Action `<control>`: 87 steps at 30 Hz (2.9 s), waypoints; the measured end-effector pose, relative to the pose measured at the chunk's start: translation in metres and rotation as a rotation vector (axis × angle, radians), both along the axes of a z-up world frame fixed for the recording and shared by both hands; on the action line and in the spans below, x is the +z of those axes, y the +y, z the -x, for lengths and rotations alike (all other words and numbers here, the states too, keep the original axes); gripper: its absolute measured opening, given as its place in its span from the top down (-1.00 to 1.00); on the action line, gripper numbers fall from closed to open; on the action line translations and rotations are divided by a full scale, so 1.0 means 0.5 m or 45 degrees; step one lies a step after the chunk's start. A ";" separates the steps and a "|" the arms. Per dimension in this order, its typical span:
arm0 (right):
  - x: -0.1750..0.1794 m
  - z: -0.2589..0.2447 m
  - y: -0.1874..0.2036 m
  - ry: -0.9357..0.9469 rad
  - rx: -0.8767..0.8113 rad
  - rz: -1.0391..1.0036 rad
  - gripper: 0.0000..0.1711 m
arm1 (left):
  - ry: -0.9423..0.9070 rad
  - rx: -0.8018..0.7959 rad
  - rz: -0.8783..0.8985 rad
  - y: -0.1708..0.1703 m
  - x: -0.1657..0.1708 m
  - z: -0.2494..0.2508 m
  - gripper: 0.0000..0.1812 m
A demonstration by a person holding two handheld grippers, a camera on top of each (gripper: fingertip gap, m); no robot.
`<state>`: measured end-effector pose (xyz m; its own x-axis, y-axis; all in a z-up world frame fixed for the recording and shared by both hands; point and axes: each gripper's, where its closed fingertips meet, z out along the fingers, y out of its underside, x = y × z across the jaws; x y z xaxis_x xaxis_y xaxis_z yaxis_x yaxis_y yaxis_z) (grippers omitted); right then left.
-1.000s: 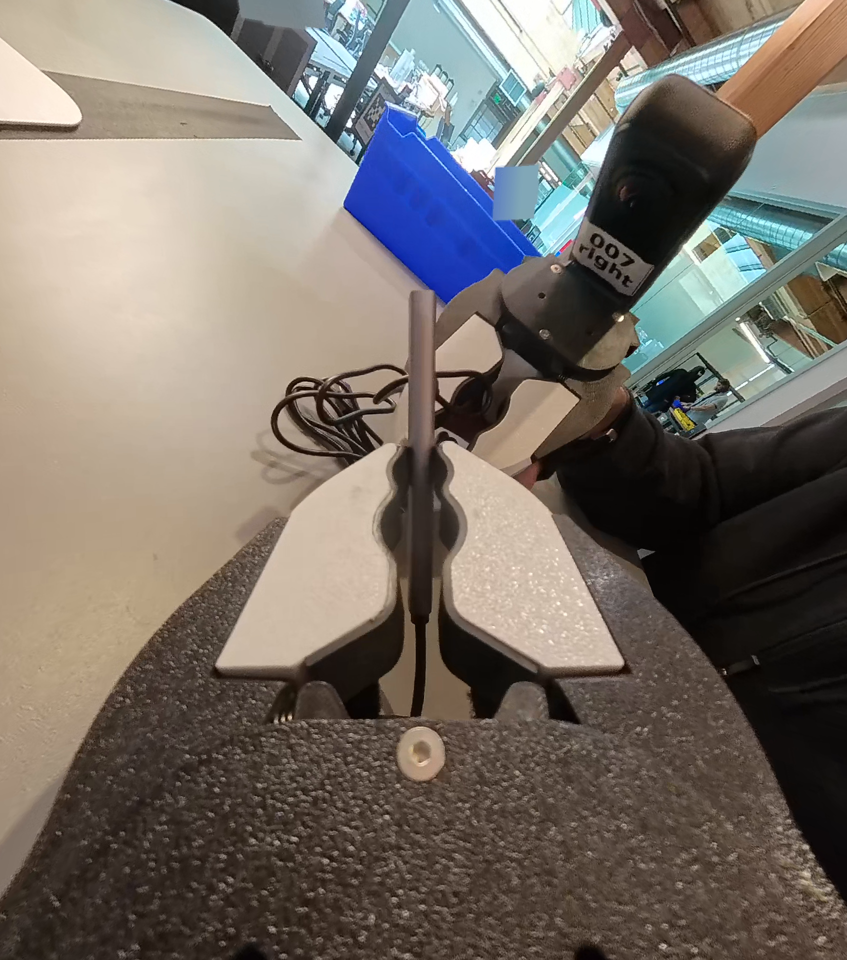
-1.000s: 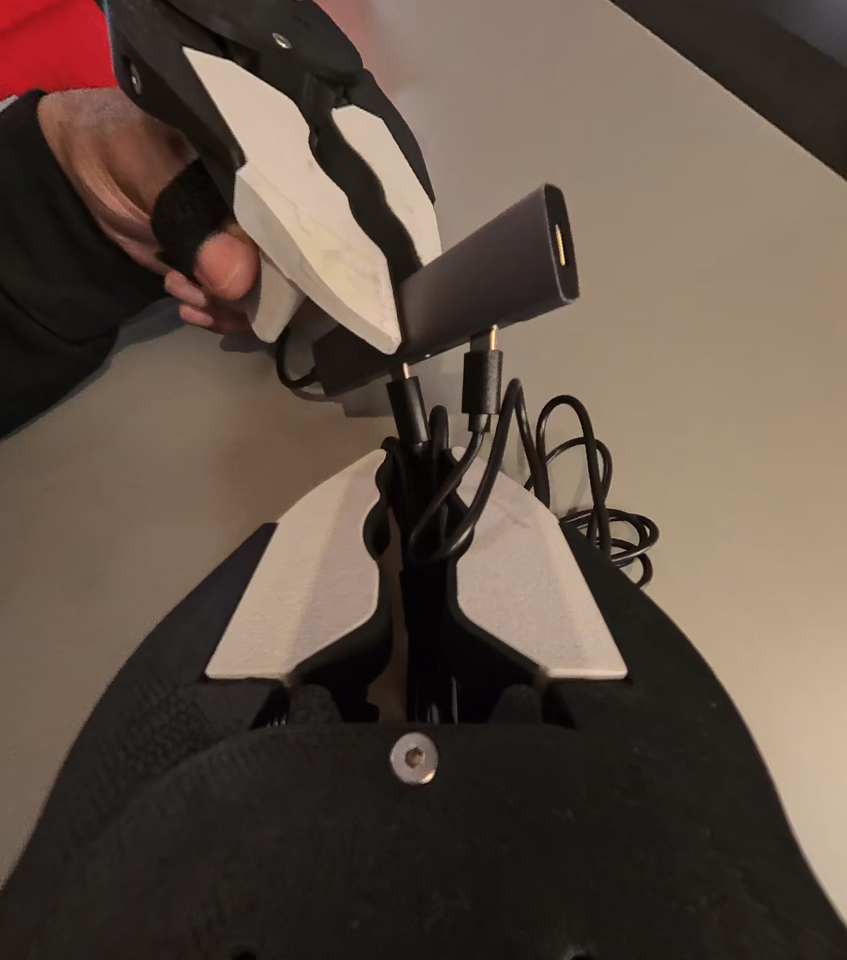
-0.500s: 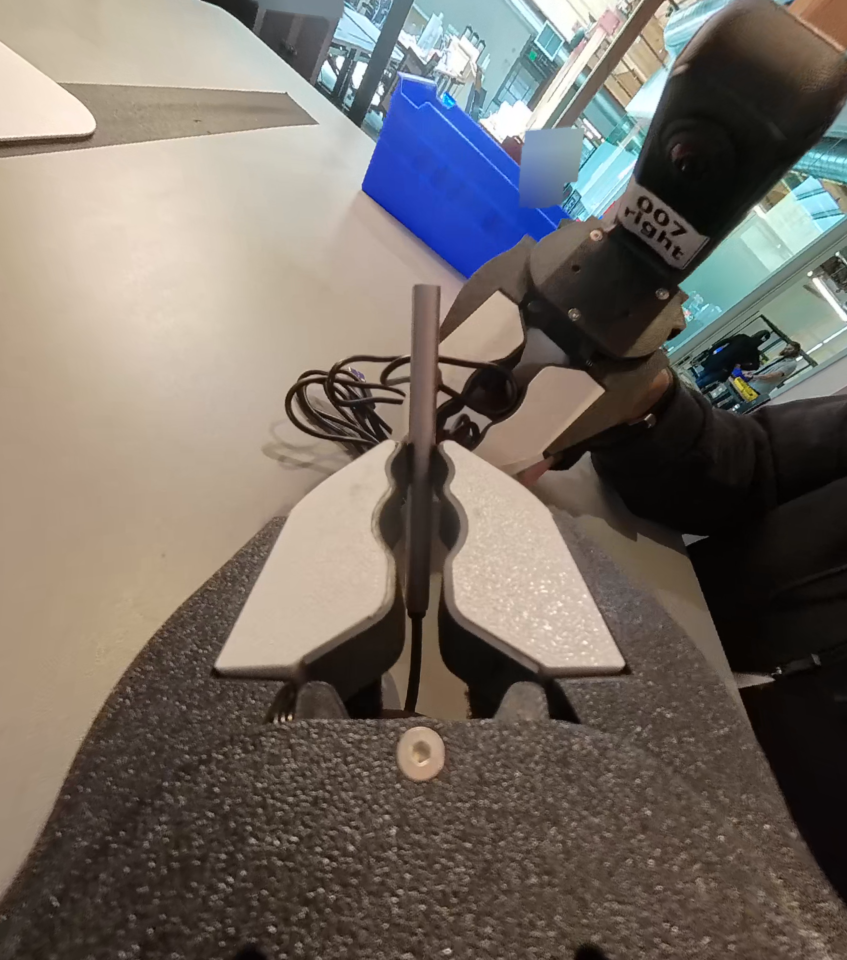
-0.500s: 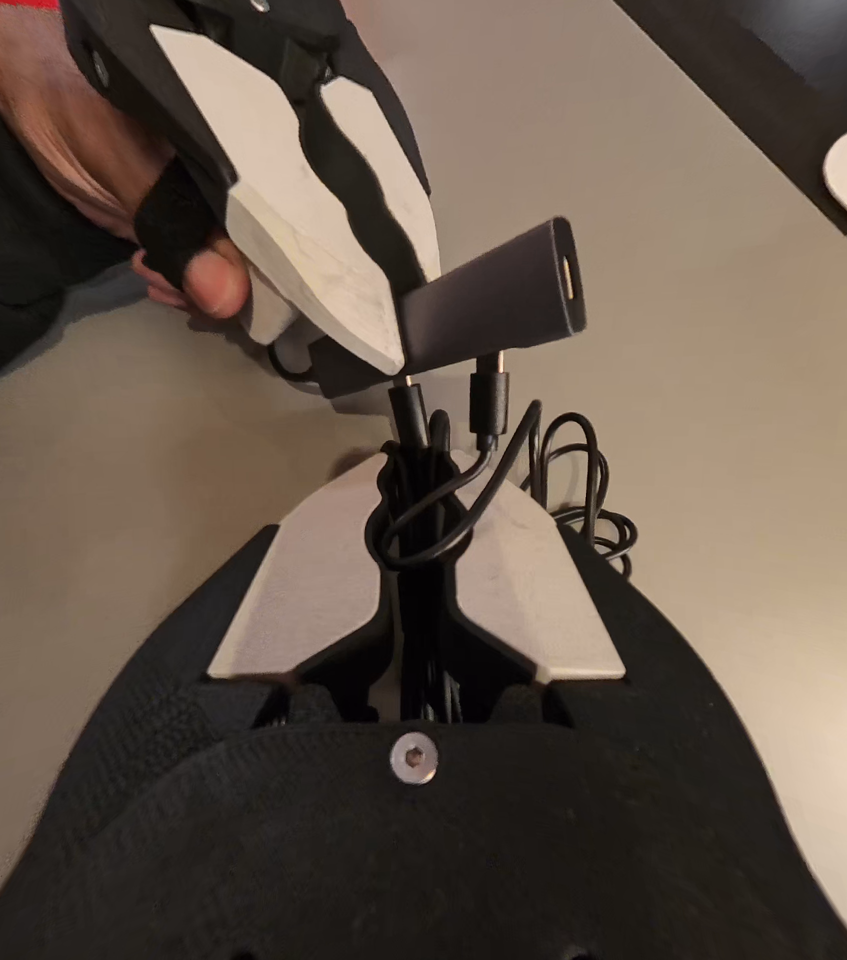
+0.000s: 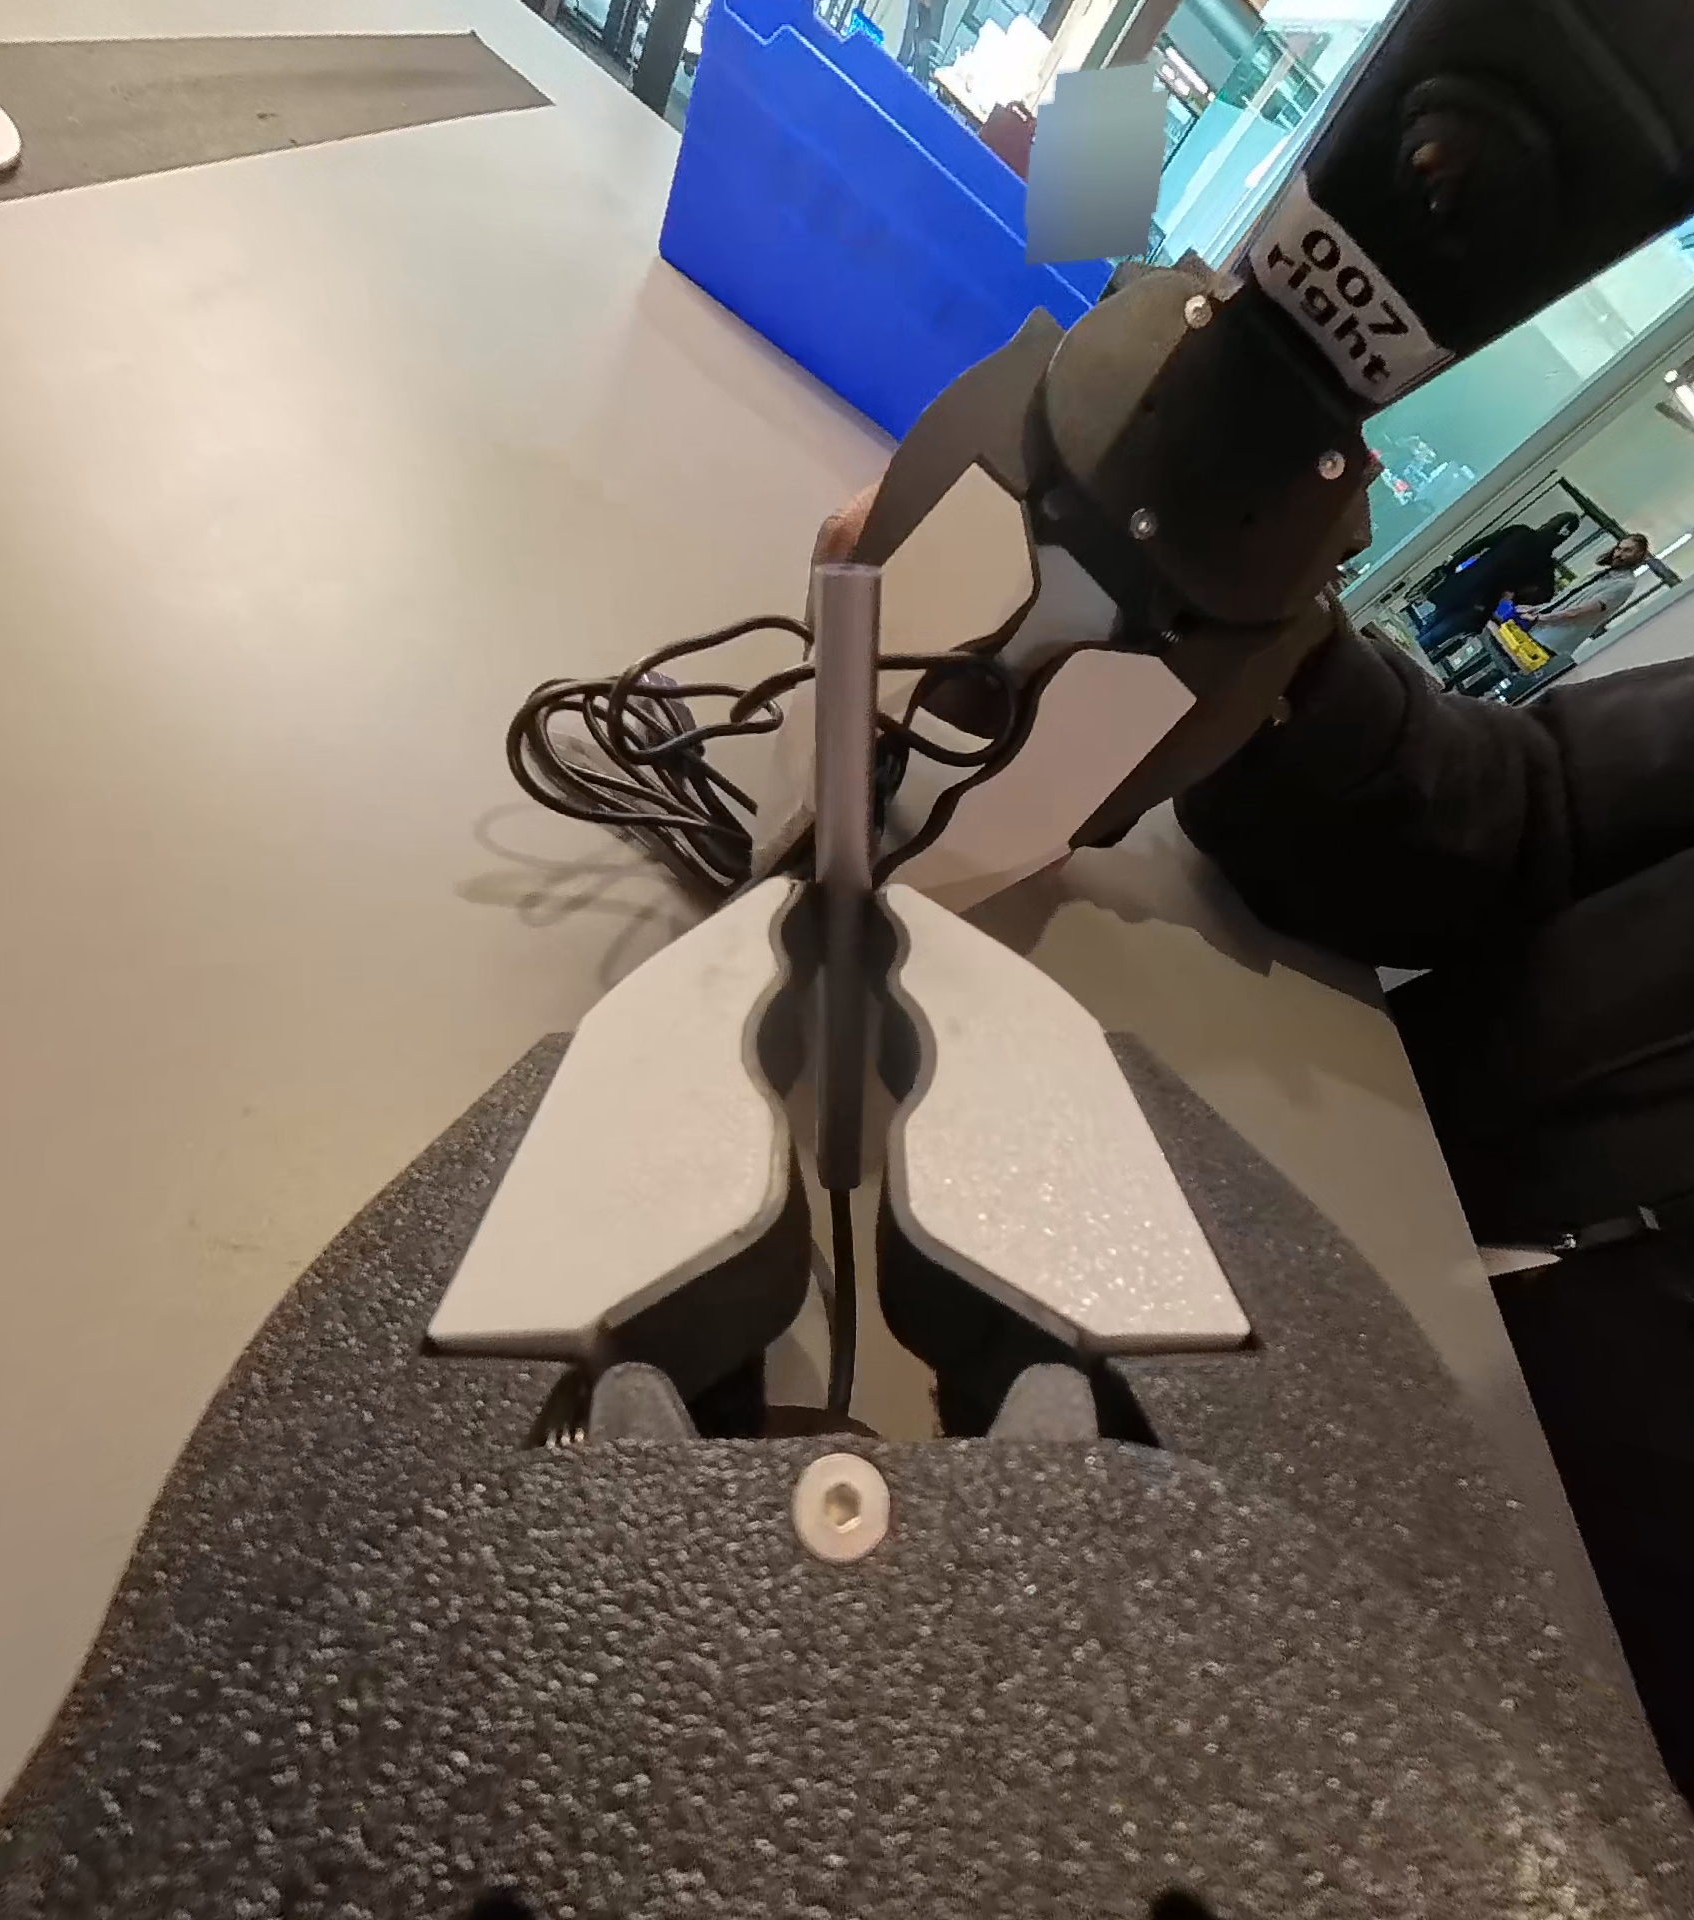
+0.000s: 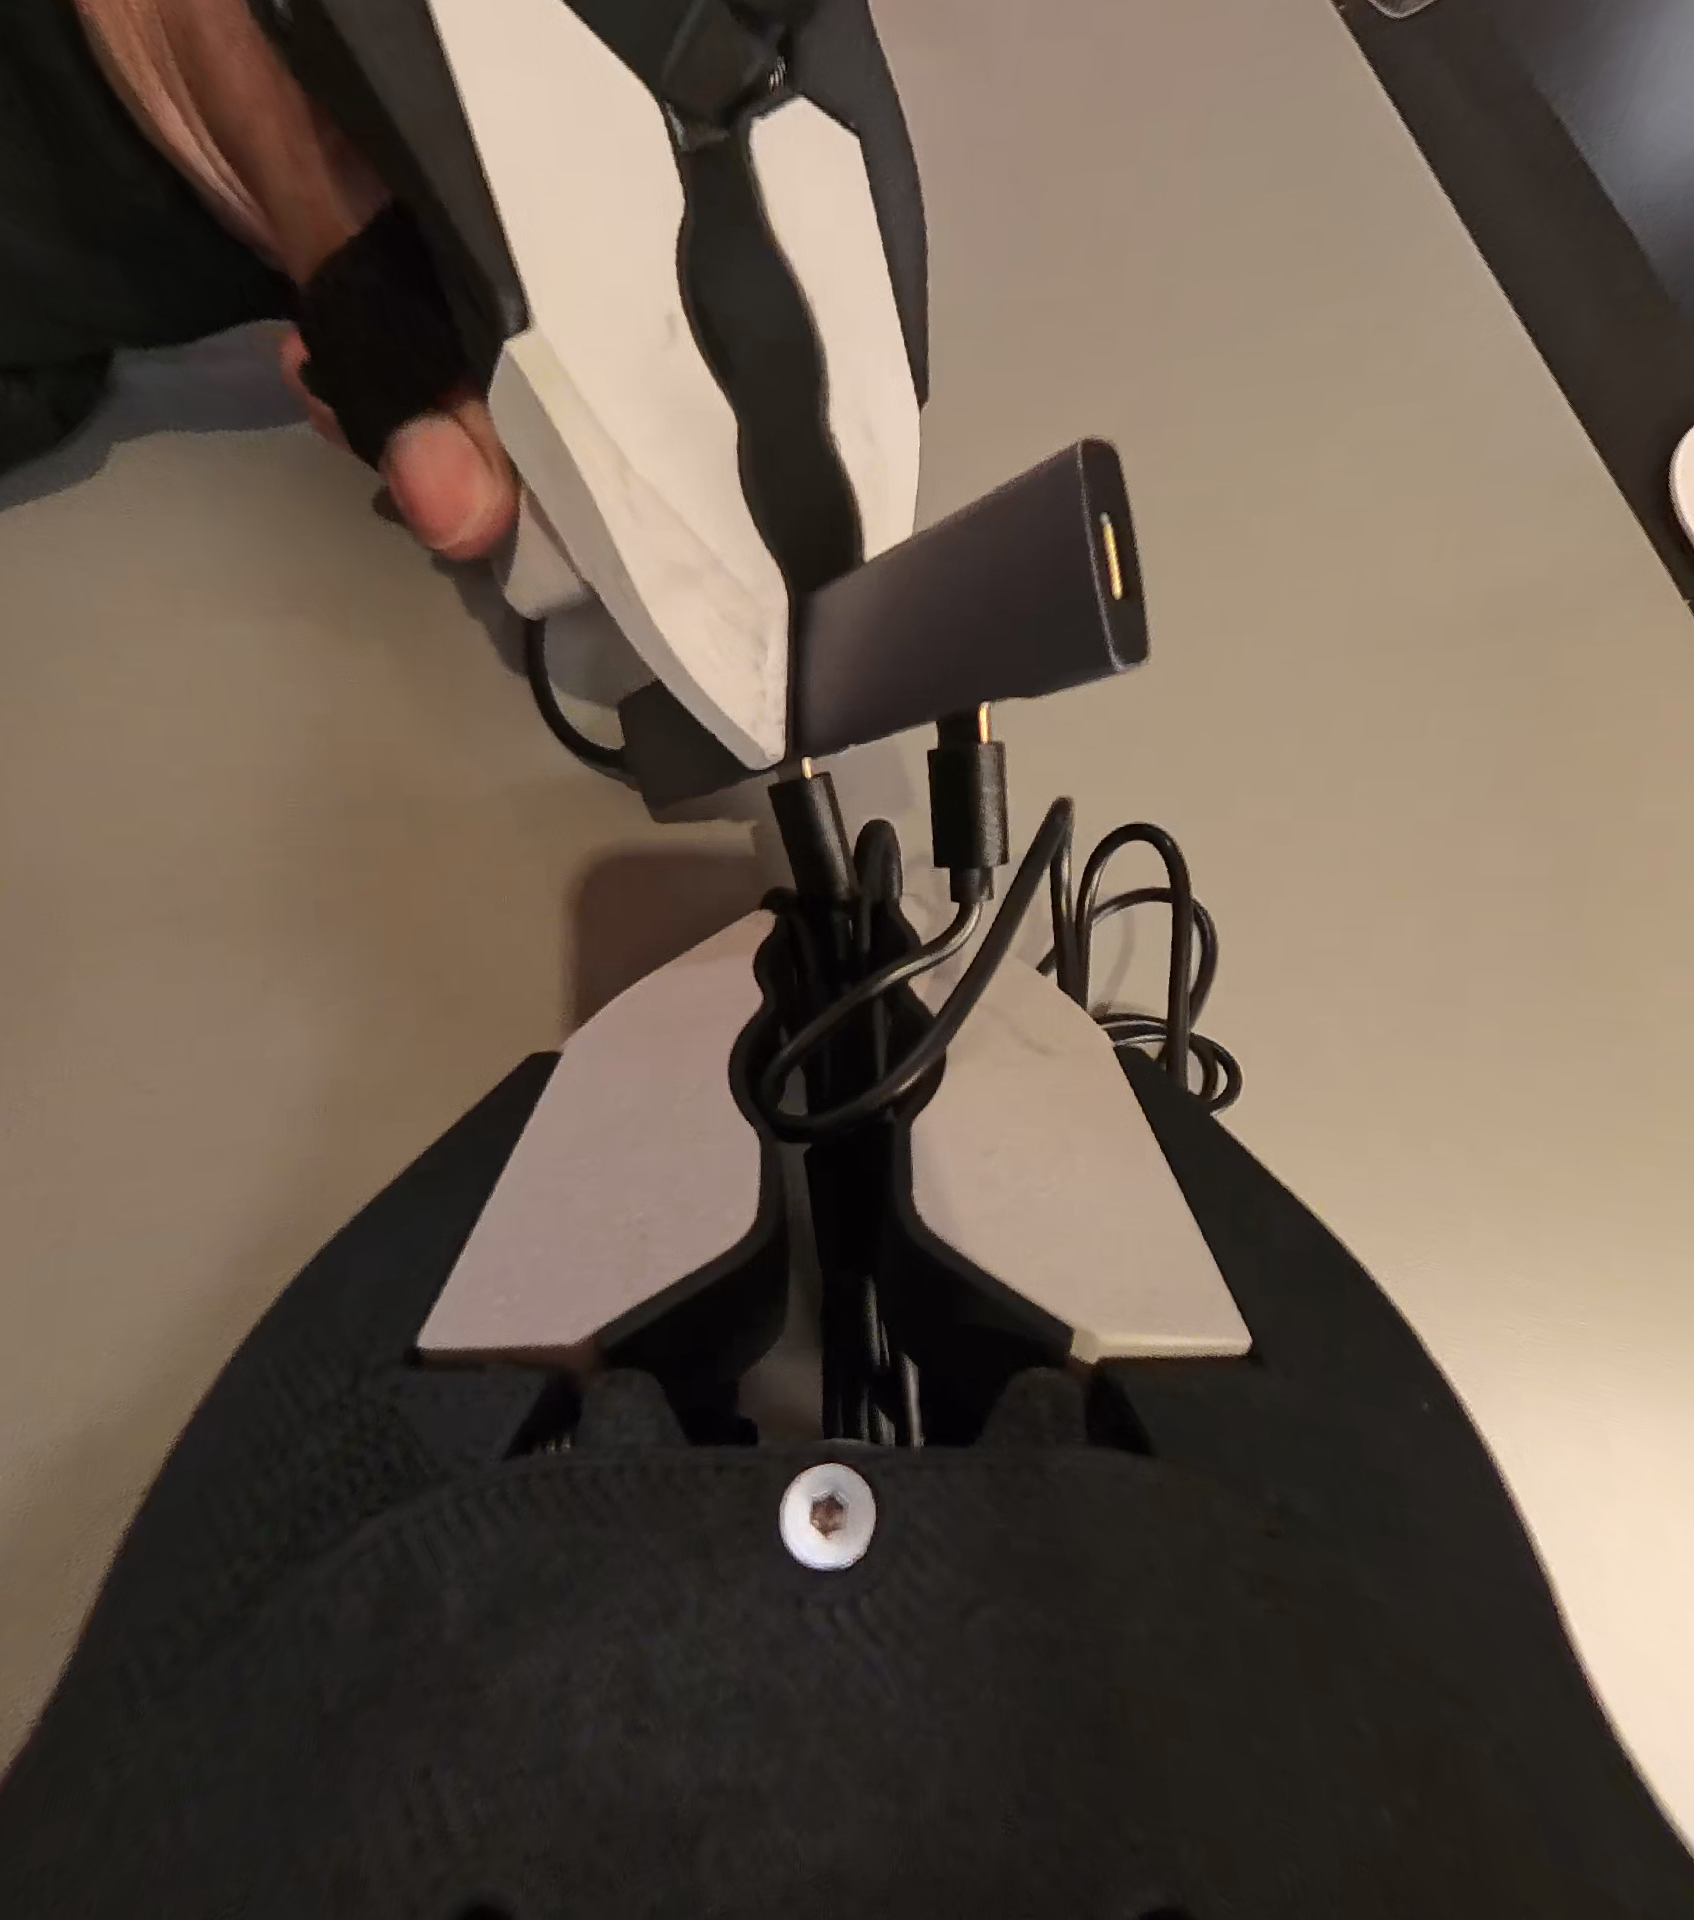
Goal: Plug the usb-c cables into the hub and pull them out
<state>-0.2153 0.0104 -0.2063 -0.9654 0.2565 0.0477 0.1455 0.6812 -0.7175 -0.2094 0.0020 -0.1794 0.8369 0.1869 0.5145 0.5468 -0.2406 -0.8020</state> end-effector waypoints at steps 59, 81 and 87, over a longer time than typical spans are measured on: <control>-0.010 0.028 -0.031 0.734 0.046 -0.223 0.83 | -0.220 0.192 -0.238 -0.040 0.024 0.064 0.65; 0.033 0.007 0.017 0.516 0.210 -0.117 0.92 | -0.252 0.113 -0.126 -0.027 0.000 0.045 0.89; -0.029 0.075 0.048 0.501 0.167 -0.367 1.00 | -0.252 0.108 -0.177 -0.032 0.011 0.047 0.90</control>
<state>-0.2528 0.0343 -0.2205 -0.8832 0.0569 0.4655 -0.1985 0.8539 -0.4811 -0.2330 -0.0140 -0.1741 0.7016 0.1679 0.6925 0.7100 -0.0820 -0.6994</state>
